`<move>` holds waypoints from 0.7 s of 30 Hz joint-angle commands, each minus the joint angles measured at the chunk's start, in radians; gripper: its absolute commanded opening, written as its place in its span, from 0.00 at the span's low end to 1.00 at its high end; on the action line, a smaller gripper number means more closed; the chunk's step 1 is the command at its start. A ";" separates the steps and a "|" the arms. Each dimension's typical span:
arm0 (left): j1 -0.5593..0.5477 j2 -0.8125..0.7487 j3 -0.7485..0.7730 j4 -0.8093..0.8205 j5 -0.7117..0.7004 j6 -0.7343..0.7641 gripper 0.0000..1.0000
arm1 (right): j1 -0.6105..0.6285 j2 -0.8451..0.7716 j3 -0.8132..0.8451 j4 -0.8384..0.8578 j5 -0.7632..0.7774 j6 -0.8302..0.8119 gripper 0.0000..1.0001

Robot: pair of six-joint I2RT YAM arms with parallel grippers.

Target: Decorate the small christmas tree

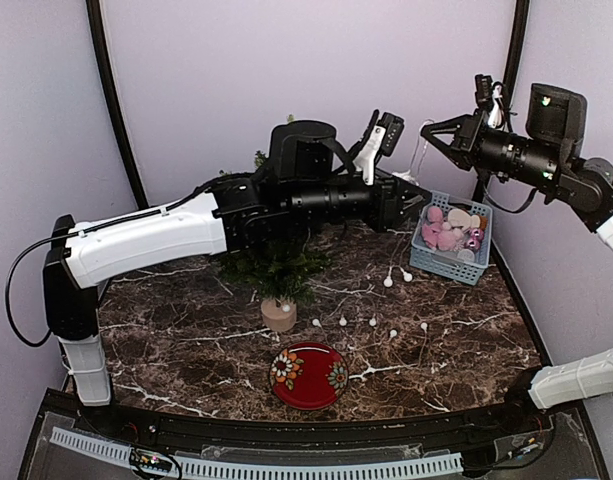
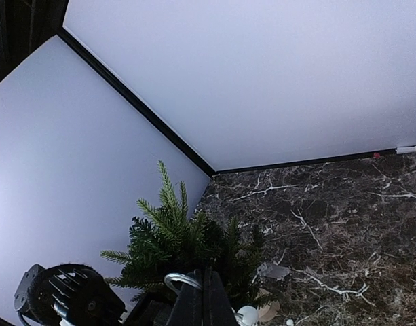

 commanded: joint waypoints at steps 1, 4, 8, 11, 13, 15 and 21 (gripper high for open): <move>-0.001 0.024 0.057 -0.004 -0.003 0.017 0.34 | 0.008 -0.003 -0.009 0.058 -0.015 0.010 0.00; -0.001 0.047 0.091 -0.020 -0.016 0.024 0.34 | 0.009 -0.006 -0.013 0.062 -0.019 0.012 0.00; -0.001 0.064 0.110 -0.063 -0.051 0.032 0.33 | 0.009 -0.010 -0.017 0.066 -0.022 0.013 0.00; -0.001 0.066 0.109 -0.069 -0.081 0.036 0.33 | 0.009 -0.012 -0.019 0.067 -0.024 0.014 0.00; -0.001 0.070 0.107 -0.072 -0.096 0.040 0.34 | 0.009 -0.013 -0.021 0.070 -0.028 0.015 0.00; -0.001 0.074 0.107 -0.075 -0.114 0.042 0.36 | 0.009 -0.013 -0.023 0.074 -0.031 0.016 0.00; -0.001 0.075 0.102 -0.085 -0.144 0.050 0.39 | 0.009 -0.018 -0.027 0.071 -0.027 0.012 0.00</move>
